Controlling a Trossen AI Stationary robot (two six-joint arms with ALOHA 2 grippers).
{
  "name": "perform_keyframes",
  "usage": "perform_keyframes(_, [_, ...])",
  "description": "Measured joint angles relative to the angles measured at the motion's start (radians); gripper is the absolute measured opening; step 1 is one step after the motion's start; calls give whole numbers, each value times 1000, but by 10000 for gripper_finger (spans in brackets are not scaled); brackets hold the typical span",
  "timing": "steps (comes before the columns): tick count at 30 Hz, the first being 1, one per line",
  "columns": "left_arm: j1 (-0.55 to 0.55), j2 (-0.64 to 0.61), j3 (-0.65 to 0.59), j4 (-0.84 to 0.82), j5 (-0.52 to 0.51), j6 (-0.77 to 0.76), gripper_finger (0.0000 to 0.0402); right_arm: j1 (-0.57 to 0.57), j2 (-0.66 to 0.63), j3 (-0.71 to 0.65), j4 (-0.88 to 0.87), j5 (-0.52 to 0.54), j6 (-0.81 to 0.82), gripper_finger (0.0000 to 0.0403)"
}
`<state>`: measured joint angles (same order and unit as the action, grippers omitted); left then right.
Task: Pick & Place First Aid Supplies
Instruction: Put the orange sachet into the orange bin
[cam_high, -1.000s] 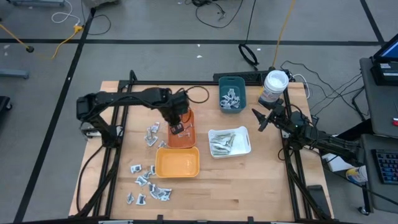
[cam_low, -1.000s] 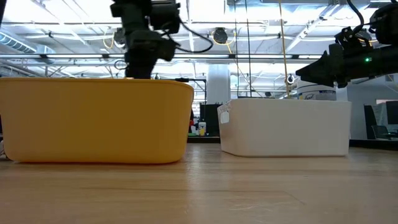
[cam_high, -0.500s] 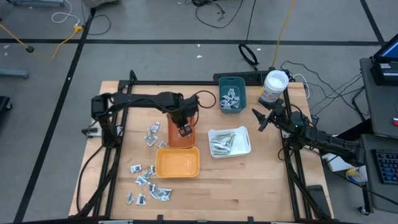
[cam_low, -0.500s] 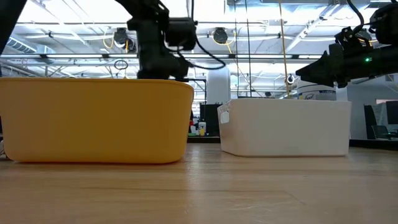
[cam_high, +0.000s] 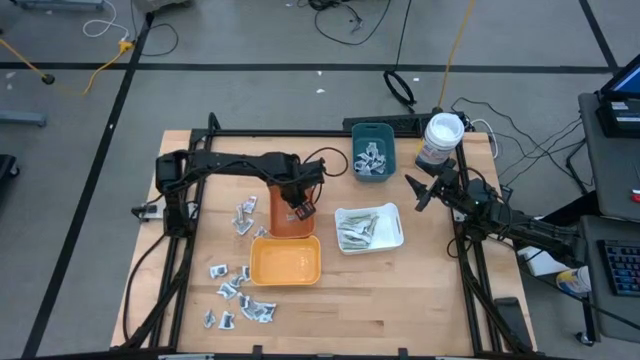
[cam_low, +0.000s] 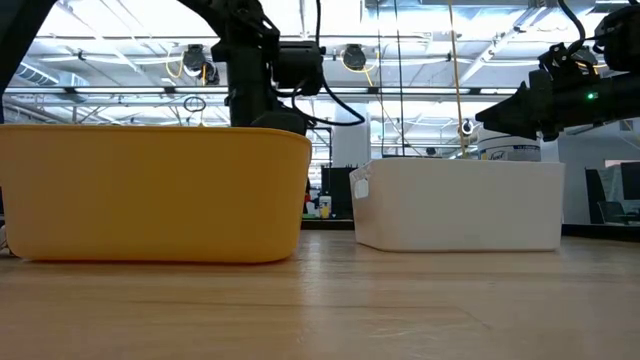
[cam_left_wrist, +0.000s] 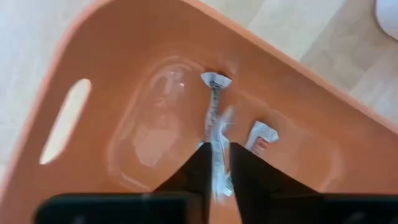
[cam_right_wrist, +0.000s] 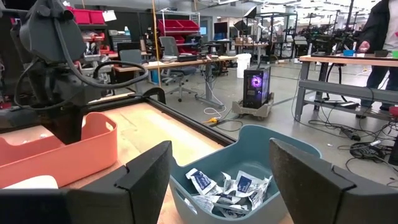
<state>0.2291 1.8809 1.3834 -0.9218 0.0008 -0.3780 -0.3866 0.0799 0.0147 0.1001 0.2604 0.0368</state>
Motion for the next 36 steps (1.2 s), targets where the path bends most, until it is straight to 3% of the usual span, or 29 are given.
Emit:
perform_keyframes(7, [0, 0, 0, 7, 51, -11, 171, 0, 0, 0, 0, 0, 0, 263])
perform_keyframes(14, [14, -37, 0, -11, 80, -225, 239, 0, 0, 0, 0, 0, 0, 263])
perform_keyframes(23, [32, -137, -23, -30, 27, -340, 255, 0, 0, 0, 0, 0, 0, 263])
perform_keyframes(36, [38, -407, -401, 6, -1, -446, 255, 0, 0, 0, 0, 0, 0, 263])
